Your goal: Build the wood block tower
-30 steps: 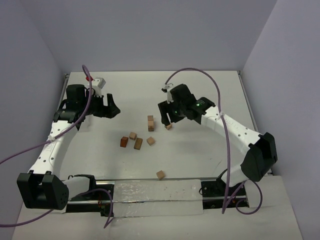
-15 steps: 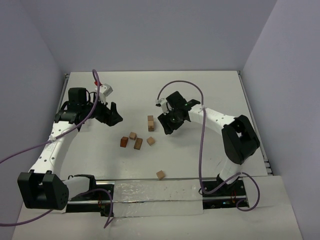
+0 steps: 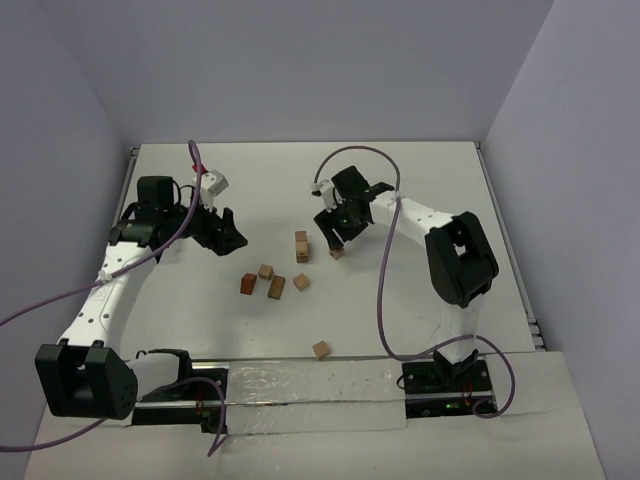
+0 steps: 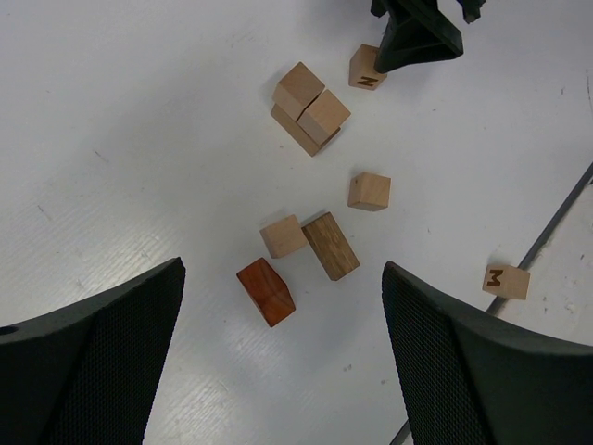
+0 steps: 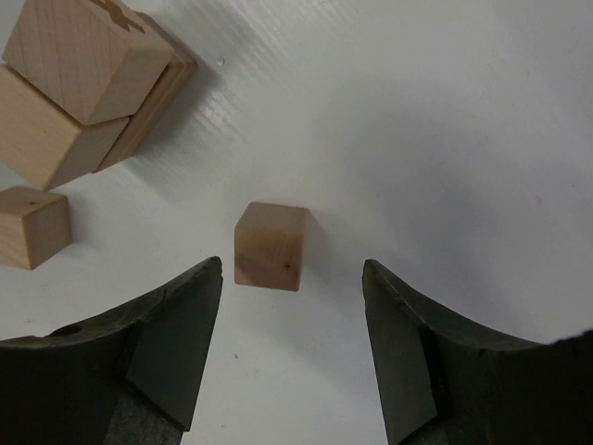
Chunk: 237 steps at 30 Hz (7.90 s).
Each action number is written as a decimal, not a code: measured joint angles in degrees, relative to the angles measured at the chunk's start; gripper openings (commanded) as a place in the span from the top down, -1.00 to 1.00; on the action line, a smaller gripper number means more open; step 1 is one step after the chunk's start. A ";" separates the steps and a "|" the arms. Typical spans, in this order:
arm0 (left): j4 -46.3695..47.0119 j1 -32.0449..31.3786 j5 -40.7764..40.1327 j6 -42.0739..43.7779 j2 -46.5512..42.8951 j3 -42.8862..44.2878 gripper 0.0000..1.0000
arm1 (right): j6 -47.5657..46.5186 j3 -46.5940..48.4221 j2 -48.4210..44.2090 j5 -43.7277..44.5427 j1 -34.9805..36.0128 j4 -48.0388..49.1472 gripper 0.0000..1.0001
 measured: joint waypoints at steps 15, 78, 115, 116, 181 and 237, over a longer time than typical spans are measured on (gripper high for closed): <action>-0.83 0.00 1.41 1.05 1.35 0.04 -0.86 | -2.10 3.07 5.79 -3.01 0.04 -3.45 0.46; -1.30 0.00 -2.61 -3.21 -3.38 -0.17 -0.98 | 35.29 -16.47 -9.54 16.01 25.18 8.30 1.00; -1.34 0.00 -2.71 -2.18 -3.38 -0.20 -0.98 | 36.42 -11.69 -3.88 16.42 25.20 7.78 -0.01; -1.34 0.00 -2.71 -2.16 -3.38 -0.20 -0.99 | 36.45 -11.69 -3.80 16.40 25.20 7.78 -0.07; -4.99 2.46 14.07 -3.17 0.16 6.27 -0.98 | -56.53 -4.36 -4.77 -18.59 18.18 -8.14 -0.99; -4.99 4.22 16.81 -3.71 1.38 6.27 -0.99 | -52.50 -4.74 1.85 -15.77 18.03 -0.24 -0.45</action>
